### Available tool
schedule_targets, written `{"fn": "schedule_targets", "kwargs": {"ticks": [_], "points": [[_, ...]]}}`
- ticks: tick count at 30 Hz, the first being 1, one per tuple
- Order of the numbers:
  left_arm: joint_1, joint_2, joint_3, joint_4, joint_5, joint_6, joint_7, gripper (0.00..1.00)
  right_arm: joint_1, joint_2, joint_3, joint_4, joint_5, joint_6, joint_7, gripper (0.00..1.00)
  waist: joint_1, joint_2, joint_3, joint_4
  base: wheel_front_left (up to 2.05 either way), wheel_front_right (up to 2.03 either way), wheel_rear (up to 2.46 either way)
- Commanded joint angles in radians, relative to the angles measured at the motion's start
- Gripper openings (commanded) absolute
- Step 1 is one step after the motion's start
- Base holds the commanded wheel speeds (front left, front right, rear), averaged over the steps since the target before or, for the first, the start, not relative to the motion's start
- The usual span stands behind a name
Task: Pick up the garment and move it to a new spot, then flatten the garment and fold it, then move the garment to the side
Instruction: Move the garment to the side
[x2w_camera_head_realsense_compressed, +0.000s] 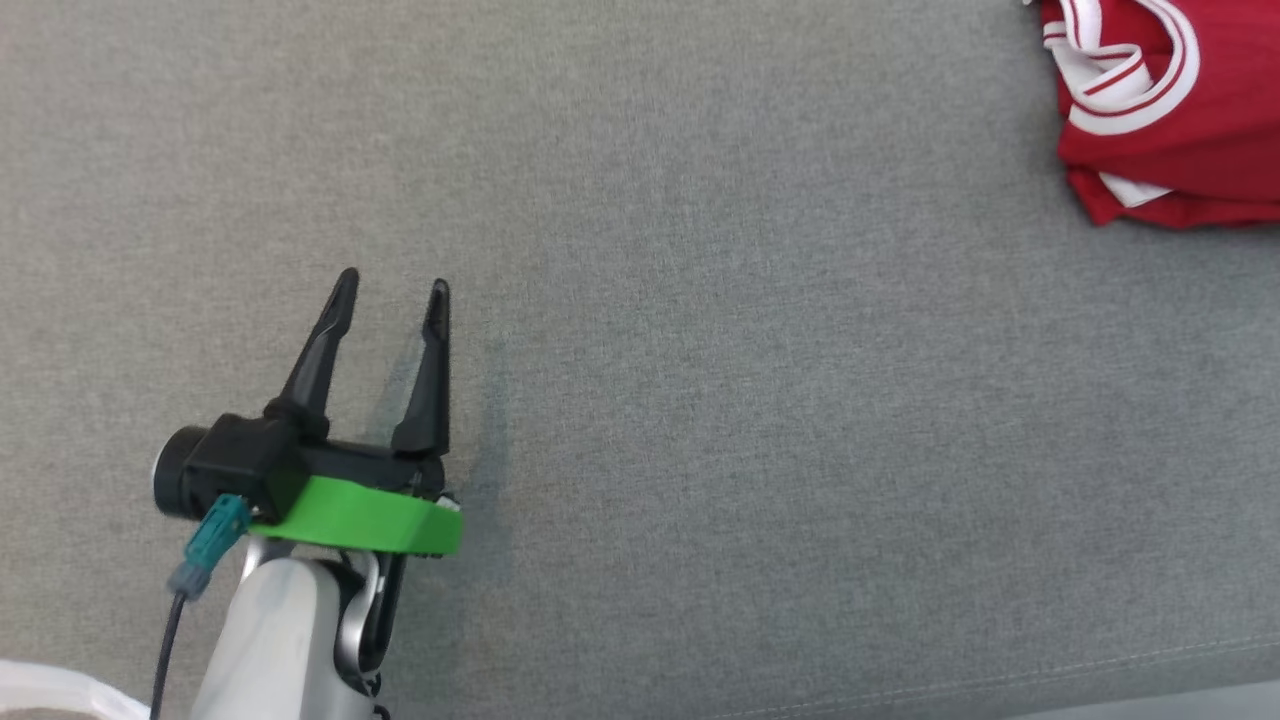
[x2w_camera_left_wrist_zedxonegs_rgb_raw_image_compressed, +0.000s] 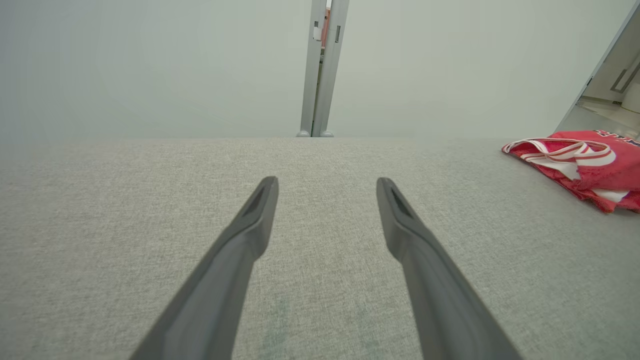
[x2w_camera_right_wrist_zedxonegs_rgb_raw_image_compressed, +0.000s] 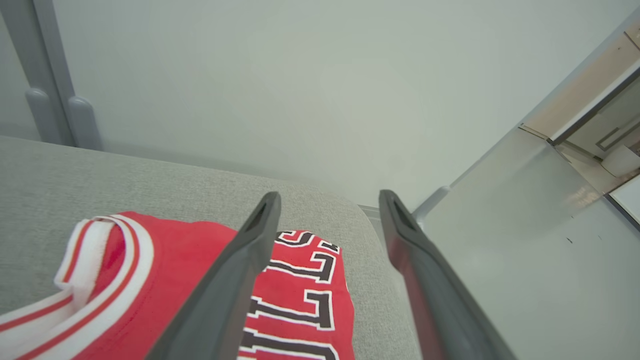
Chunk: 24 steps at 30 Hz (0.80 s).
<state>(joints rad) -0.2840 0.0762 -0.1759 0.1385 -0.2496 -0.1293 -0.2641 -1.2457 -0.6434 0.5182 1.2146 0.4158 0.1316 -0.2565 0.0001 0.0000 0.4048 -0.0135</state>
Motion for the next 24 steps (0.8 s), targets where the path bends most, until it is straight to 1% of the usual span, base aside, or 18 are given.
{"fn": "schedule_targets", "kwargs": {"ticks": [1, 5, 10, 12, 15, 16, 18, 22, 24], "points": [[0.031, 0.007, 0.025, -0.002, 0.001, -0.002, 0.000, 1.00, 0.038, 0.021, -0.005, -0.021, -0.007, -0.002, -0.007, 1.00, -0.0001, 0.0000, -0.159, 0.011, 0.00, 0.00, 0.00], [0.085, 0.016, 0.084, -0.009, 0.007, -0.001, 0.000, 1.00, 0.131, 0.054, -0.030, -0.153, 0.008, -0.002, -0.008, 1.00, -0.0001, 0.0000, -0.265, 0.019, 0.00, 0.00, 0.00], [0.155, 0.018, 0.142, -0.004, -0.010, 0.000, 0.000, 1.00, 0.302, 0.096, -0.057, -0.349, 0.052, -0.002, -0.009, 1.00, -0.0001, 0.0000, -0.368, 0.030, 0.00, 0.00, 0.00], [0.179, 0.017, 0.161, 0.002, -0.025, 0.000, 0.001, 1.00, 0.379, 0.129, -0.084, -0.448, 0.092, -0.002, -0.009, 1.00, -0.0001, 0.0000, -0.397, 0.032, 0.00, 0.00, 0.00], [0.203, 0.010, 0.176, 0.018, -0.044, 0.005, 0.001, 1.00, 0.509, 0.144, -0.121, -0.560, 0.109, -0.002, -0.008, 1.00, -0.0001, 0.0000, -0.421, 0.042, 0.00, 0.00, 0.00], [0.209, 0.005, 0.179, 0.022, -0.056, 0.005, 0.000, 1.00, 0.552, 0.159, -0.140, -0.599, 0.115, -0.002, -0.008, 1.00, -0.0001, 0.0000, -0.426, 0.046, 0.00, 0.00, 0.00], [0.222, 0.004, 0.186, 0.039, -0.079, 0.004, 0.000, 1.00, 0.636, 0.185, -0.178, -0.653, 0.102, -0.002, -0.008, 1.00, -0.0001, 0.0000, -0.437, 0.051, 0.00, 0.00, 0.00], [0.235, 0.000, 0.201, 0.079, -0.105, 0.005, 0.000, 1.00, 0.782, 0.247, -0.242, -0.717, 0.064, -0.002, -0.008, 1.00, -0.0001, 0.0000, -0.455, 0.056, 0.00, 0.00, 0.00], [0.239, 0.020, 0.206, 0.093, -0.071, 0.015, 0.000, 1.00, 0.844, 0.275, -0.270, -0.740, 0.035, -0.002, -0.008, 1.00, -0.0001, 0.0000, -0.461, 0.056, 0.00, 0.00, 0.00]]}}
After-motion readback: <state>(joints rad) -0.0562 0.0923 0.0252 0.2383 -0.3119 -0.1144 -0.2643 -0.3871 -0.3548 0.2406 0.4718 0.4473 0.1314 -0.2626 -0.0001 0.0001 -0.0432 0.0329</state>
